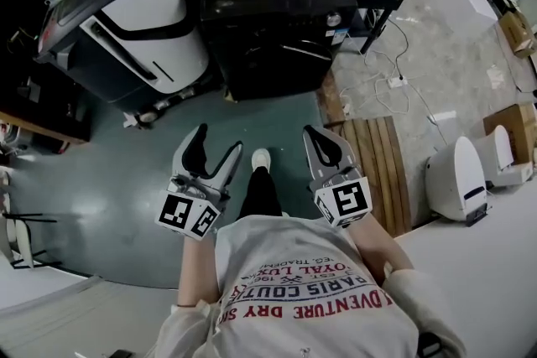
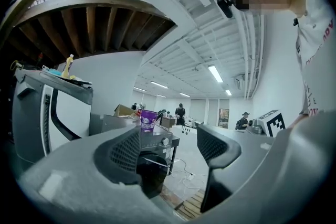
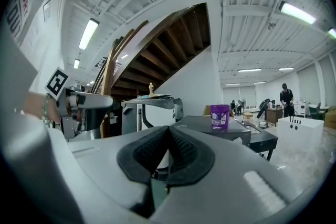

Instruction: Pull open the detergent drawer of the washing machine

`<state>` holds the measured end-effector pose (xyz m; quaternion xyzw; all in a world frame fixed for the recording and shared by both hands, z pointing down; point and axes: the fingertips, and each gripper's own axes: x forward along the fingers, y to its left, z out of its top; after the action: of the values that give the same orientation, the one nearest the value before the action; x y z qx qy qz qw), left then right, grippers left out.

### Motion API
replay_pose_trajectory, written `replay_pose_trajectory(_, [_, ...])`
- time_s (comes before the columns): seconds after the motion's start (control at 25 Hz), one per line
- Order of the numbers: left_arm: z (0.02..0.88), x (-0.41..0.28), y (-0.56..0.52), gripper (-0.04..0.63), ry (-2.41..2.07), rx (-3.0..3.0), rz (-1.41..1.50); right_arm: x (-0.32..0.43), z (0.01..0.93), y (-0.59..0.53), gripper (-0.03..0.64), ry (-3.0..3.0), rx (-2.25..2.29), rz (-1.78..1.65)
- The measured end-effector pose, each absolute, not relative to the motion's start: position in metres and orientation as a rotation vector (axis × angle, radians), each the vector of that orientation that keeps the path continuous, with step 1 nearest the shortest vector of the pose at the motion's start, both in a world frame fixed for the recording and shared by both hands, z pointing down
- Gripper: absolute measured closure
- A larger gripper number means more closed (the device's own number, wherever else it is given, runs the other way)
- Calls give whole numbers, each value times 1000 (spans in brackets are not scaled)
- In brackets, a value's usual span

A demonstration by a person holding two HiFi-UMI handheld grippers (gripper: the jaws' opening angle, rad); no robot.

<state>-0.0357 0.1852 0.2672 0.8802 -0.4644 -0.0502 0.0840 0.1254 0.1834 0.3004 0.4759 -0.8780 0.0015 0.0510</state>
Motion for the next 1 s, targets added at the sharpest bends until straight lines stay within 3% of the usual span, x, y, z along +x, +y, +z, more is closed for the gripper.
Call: replay_pose_trajectory(1.0, [368,-75,-120,273,-1146,2460,-144,60,353,-117,615,-2563,1389,99])
